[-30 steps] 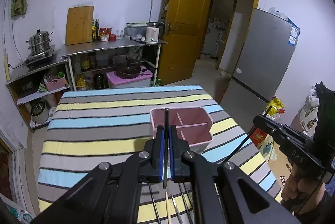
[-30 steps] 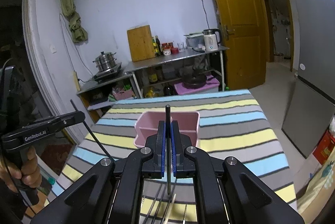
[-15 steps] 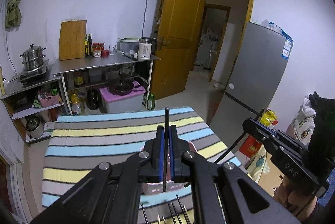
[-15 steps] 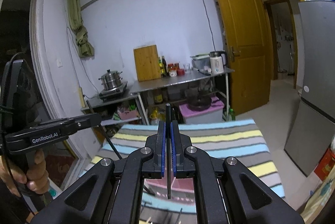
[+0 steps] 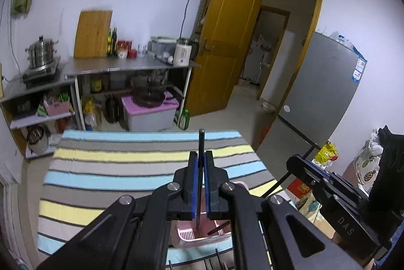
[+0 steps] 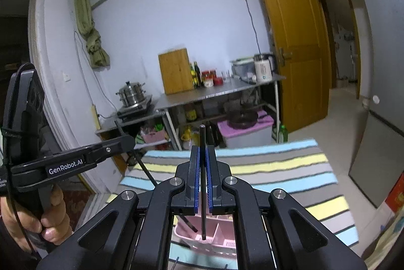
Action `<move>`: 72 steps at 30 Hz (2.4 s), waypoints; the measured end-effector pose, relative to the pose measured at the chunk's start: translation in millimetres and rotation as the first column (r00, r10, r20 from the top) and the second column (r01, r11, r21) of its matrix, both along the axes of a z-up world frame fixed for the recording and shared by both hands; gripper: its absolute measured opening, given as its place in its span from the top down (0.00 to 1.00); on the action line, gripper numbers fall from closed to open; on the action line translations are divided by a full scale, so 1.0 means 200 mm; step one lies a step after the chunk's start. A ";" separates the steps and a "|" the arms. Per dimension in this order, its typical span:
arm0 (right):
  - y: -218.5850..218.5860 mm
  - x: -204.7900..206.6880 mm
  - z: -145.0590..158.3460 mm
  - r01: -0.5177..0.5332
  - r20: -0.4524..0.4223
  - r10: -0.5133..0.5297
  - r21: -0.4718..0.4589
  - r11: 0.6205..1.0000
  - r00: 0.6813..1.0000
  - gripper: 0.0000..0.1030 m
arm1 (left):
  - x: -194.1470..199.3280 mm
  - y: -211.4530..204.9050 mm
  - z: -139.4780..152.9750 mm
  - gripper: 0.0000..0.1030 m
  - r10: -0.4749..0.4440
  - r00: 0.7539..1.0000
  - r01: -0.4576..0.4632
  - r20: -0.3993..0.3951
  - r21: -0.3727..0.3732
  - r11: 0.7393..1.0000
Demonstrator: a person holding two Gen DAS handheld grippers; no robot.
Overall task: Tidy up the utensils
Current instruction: 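Lift the black chopsticks with both tools and carry them over the pink basket, then lower the chopsticks into the pink basket and open both tools, then grasp another black chopstick with the left tool while the right tool grasps one too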
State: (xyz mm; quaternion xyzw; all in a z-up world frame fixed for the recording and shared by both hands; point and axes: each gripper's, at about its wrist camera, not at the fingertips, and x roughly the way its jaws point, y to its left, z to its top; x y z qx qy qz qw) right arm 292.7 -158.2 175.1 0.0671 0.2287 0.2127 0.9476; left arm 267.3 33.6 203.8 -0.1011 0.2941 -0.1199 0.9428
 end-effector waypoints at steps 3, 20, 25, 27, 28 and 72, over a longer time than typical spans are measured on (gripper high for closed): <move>0.00 0.03 -0.07 0.000 -0.036 -0.001 -0.002 1.000 0.999 0.96 | 0.04 0.00 -0.10 0.95 -0.002 0.999 0.002 -0.039 -0.007 1.000; -0.03 0.07 -0.22 0.004 -0.108 -0.006 -0.019 1.000 0.994 0.93 | 0.03 0.00 -0.22 0.74 -0.001 0.998 0.000 -0.063 -0.005 1.000; -0.05 0.05 -0.17 0.012 -0.091 -0.013 -0.013 1.000 0.996 0.89 | -0.03 0.04 -0.18 0.69 0.013 0.999 -0.014 -0.029 -0.014 1.000; -0.06 0.02 -0.16 0.014 -0.081 -0.014 -0.008 1.000 0.997 0.89 | -0.05 0.05 -0.17 0.68 0.018 1.000 -0.018 -0.018 -0.018 1.000; -0.07 0.00 -0.15 0.020 -0.075 -0.021 -0.007 1.000 0.997 0.89 | -0.07 0.07 -0.16 0.67 0.021 1.000 -0.021 -0.011 -0.020 1.000; -0.16 -0.52 -0.79 -0.039 -0.319 0.019 -0.055 0.998 0.947 0.89 | -0.62 0.02 -0.94 0.67 0.029 0.963 -0.021 -0.268 0.033 0.999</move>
